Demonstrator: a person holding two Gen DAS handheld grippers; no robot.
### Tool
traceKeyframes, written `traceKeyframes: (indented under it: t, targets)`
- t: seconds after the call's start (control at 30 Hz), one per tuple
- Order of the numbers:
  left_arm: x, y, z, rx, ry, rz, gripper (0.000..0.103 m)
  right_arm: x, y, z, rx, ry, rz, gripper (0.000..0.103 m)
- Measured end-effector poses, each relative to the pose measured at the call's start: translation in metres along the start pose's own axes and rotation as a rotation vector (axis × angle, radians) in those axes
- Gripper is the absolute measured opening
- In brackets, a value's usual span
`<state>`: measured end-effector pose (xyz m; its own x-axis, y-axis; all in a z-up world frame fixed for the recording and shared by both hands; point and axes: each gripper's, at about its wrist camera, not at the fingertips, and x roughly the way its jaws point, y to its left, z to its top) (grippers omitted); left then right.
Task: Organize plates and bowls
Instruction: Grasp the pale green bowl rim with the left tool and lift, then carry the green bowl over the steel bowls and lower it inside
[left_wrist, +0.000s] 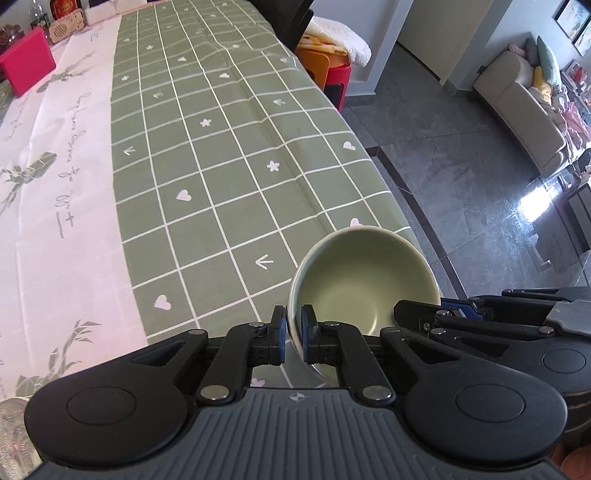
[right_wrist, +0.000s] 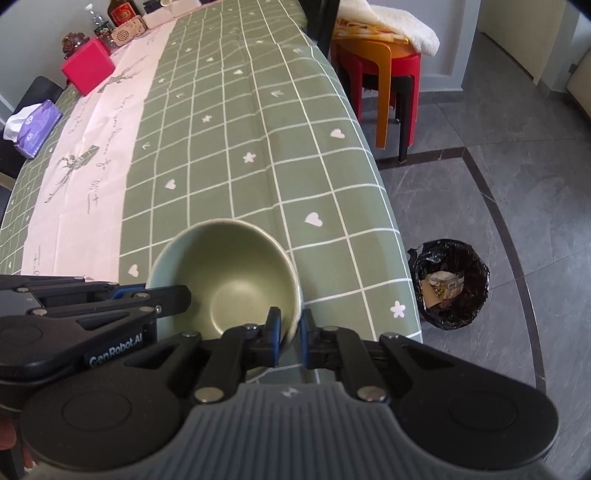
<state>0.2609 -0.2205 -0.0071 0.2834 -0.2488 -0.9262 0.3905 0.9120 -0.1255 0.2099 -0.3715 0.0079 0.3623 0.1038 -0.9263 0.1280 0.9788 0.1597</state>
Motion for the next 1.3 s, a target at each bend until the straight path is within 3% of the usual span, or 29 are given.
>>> traceKeyframes:
  t: [0.33, 0.57, 0.93, 1.17, 1.3]
  targets:
    - [-0.073, 0.02, -0.022, -0.012, -0.079, 0.03, 0.008, -0.062, 0.051, -0.017, -0.083, -0.089, 0.011, 0.008]
    - [-0.112, 0.056, -0.051, -0.077, -0.118, 0.043, 0.008, -0.087, 0.105, -0.035, -0.175, -0.123, 0.016, 0.008]
    - [-0.106, 0.114, -0.094, -0.188, -0.07, 0.039, 0.009, -0.059, 0.168, -0.061, -0.29, -0.06, 0.005, 0.008]
    - [-0.093, 0.13, -0.103, -0.228, -0.032, 0.011, 0.009, -0.038, 0.178, -0.062, -0.317, -0.02, -0.003, 0.008]
    - [-0.088, 0.142, -0.103, -0.253, -0.016, -0.015, 0.01, -0.027, 0.173, -0.059, -0.295, 0.004, 0.048, 0.008]
